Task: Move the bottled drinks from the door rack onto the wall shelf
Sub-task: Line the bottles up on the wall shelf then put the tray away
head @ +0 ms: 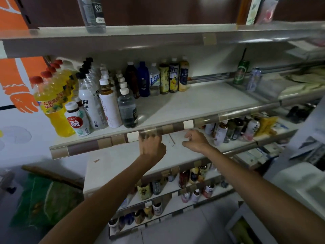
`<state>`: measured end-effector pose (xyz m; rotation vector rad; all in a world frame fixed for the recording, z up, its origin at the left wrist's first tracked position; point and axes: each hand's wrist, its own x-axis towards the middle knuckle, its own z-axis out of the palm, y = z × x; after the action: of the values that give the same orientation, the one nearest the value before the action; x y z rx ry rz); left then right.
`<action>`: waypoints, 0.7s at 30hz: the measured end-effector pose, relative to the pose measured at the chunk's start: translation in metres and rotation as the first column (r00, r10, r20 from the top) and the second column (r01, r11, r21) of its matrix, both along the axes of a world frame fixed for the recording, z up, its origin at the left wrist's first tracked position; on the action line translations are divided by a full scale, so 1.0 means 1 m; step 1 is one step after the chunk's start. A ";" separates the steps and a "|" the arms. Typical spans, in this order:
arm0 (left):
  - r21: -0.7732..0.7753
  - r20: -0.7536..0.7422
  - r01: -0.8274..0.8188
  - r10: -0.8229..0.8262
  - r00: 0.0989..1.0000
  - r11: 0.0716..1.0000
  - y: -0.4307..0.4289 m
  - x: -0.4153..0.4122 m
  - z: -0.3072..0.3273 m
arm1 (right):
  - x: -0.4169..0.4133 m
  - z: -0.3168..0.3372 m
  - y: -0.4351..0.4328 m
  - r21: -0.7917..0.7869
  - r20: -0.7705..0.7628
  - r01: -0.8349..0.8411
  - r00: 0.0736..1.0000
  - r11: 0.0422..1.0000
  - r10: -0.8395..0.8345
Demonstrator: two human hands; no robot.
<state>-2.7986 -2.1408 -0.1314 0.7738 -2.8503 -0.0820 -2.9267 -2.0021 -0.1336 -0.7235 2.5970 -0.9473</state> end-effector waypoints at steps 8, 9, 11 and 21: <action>0.069 0.083 0.198 -0.203 0.976 0.978 0.058 -0.010 -0.022 | 0.009 -0.018 0.077 0.042 0.044 0.145 0.988 0.989 -0.147; 0.079 0.091 0.220 -0.226 0.970 0.972 0.064 -0.011 -0.024 | 0.011 -0.020 0.086 0.050 0.053 0.158 0.986 0.986 -0.160; 0.106 0.098 0.253 -0.264 0.960 0.962 0.075 -0.013 -0.030 | 0.016 -0.025 0.103 0.061 0.064 0.172 0.982 0.983 -0.176; 0.286 0.199 0.373 -0.436 0.878 0.883 0.130 -0.022 -0.067 | 0.030 -0.073 0.179 0.243 0.164 0.178 0.961 0.953 -0.222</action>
<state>-2.8205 -2.0103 -0.1989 0.2091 -3.2517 -0.4215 -2.8964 -1.8226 -0.2069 -0.2977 2.5838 -0.7153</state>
